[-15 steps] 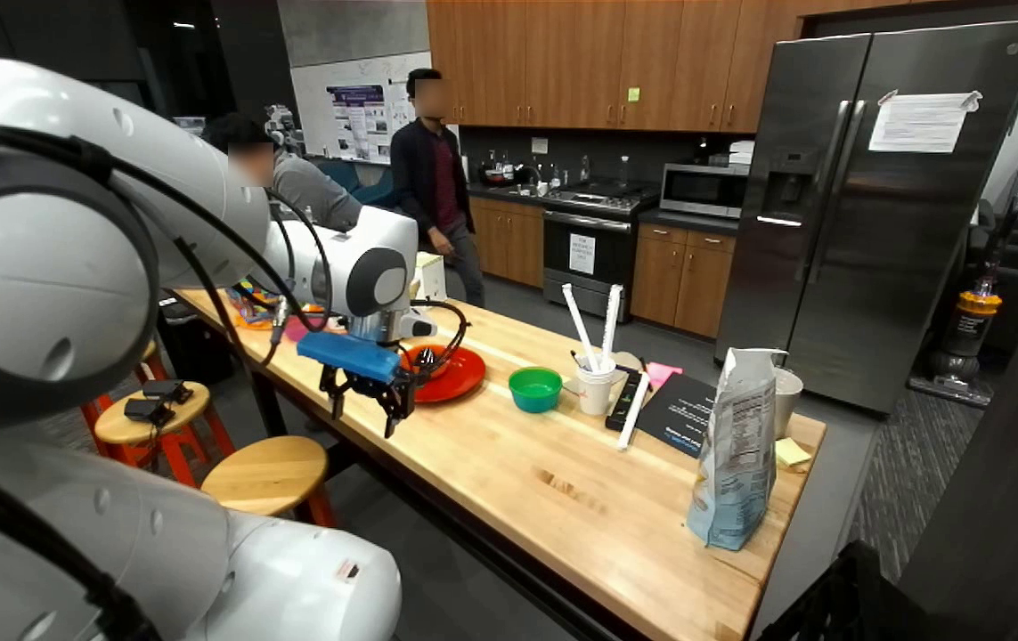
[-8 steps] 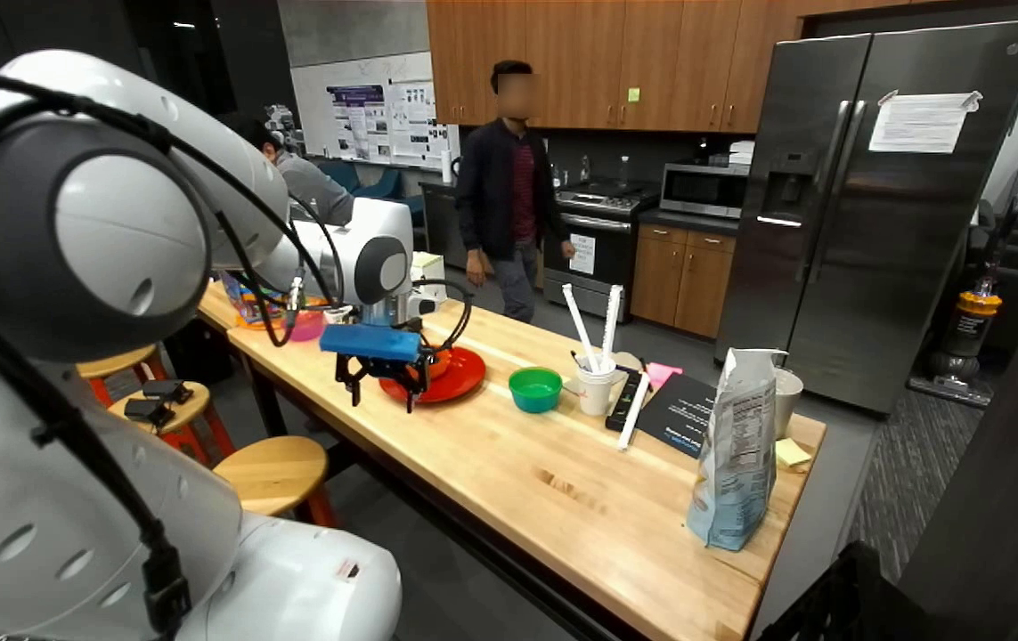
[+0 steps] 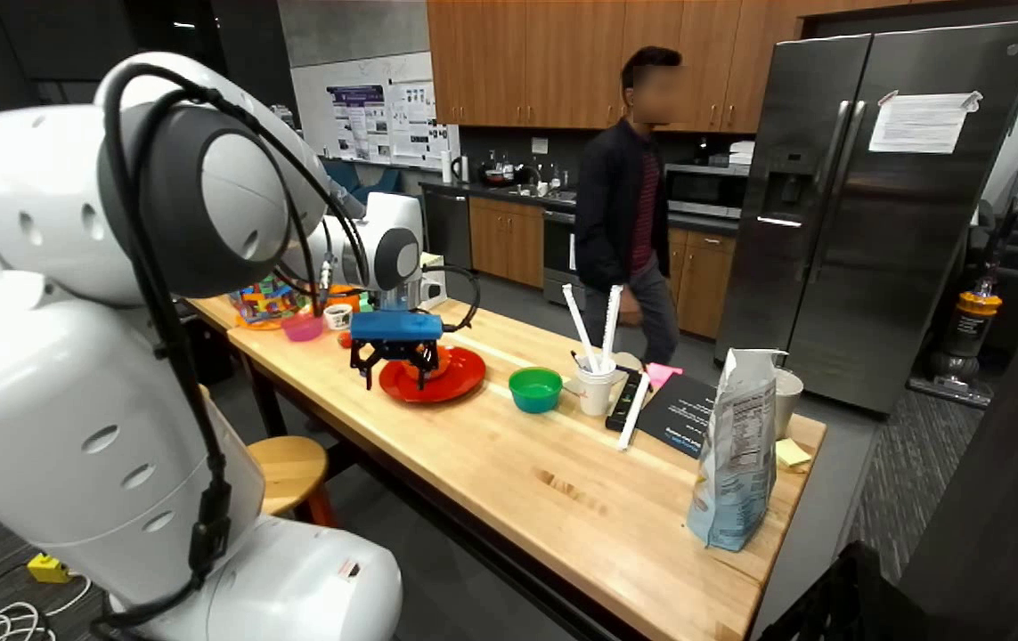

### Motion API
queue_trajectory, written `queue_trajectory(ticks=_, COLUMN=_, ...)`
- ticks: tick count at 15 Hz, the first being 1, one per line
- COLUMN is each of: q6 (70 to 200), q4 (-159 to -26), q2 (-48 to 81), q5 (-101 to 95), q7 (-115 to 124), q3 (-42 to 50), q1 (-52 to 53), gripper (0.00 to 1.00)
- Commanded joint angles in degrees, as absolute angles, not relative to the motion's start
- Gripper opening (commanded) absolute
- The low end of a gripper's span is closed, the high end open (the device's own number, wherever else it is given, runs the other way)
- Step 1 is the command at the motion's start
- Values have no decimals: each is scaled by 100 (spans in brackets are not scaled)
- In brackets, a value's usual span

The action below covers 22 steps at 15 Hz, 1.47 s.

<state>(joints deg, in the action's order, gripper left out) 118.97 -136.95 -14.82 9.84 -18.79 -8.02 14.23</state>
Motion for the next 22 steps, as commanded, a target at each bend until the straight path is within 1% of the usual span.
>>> queue_trajectory(ticks=1, q6=11858, q4=-13188, q2=-1033, q5=937, q7=-2259, q3=-804, q1=1427, gripper=100)
queue_trajectory(ticks=12, q6=12033, q4=-12410, q2=-267, q5=886, q7=-2865, q3=-929, q1=1351, gripper=100)
queue_trajectory(ticks=18, q6=12033, q4=-11919, q2=99, q5=570, q7=-2678, q3=-932, q1=1263, gripper=100)
queue_trajectory(ticks=22, q6=12345, q4=-11720, q2=393, q5=499, q7=-2585, q3=-893, q1=1114, gripper=100)
